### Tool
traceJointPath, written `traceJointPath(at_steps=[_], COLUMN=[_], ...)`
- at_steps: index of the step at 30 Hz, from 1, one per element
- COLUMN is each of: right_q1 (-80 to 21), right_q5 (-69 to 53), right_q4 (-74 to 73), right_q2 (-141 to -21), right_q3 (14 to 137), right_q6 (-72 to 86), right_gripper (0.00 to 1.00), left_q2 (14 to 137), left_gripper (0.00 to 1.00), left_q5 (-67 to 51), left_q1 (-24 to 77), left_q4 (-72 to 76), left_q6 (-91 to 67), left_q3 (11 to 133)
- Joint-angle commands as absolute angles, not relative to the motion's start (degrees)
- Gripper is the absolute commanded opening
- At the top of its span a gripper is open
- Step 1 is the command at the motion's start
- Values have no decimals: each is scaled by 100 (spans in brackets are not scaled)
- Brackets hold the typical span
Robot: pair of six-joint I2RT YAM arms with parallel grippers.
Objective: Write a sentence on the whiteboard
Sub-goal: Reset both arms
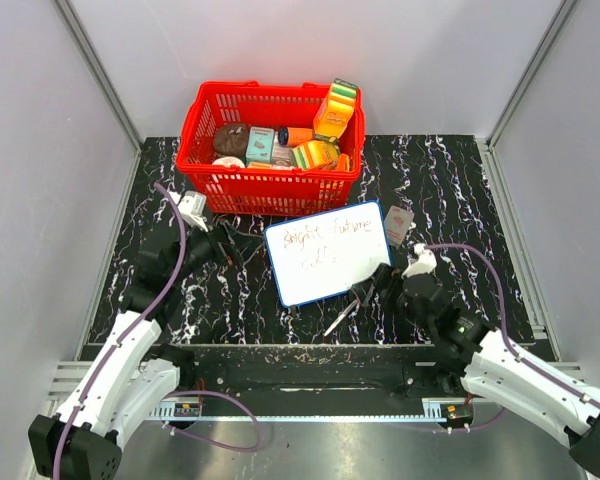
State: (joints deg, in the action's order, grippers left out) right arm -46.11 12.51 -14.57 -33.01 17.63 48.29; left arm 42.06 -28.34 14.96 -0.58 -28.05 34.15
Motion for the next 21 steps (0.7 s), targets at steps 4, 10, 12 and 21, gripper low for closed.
traceJointPath(at_steps=[4, 10, 12, 21], right_q1=[-4588, -4579, -4579, -4491], right_q5=[2635, 2814, 2699, 2171], right_q4=[-1230, -1152, -1029, -853], right_q2=[-4148, -4430, -4456, -4772], right_q3=[3022, 3594, 3691, 4078], right_q6=[3191, 2848, 2865, 2892], right_gripper=[100, 100, 100, 100], left_q2=[4043, 4078, 4113, 4035], left_gripper=[99, 99, 99, 99], left_q5=[-977, -237, -98, -246], left_q1=[1503, 1494, 1494, 1494], left_q4=[-983, -1248, -1248, -774], left_q6=[-2979, -3199, -3286, -3147], left_q3=[3568, 3393, 3323, 3006])
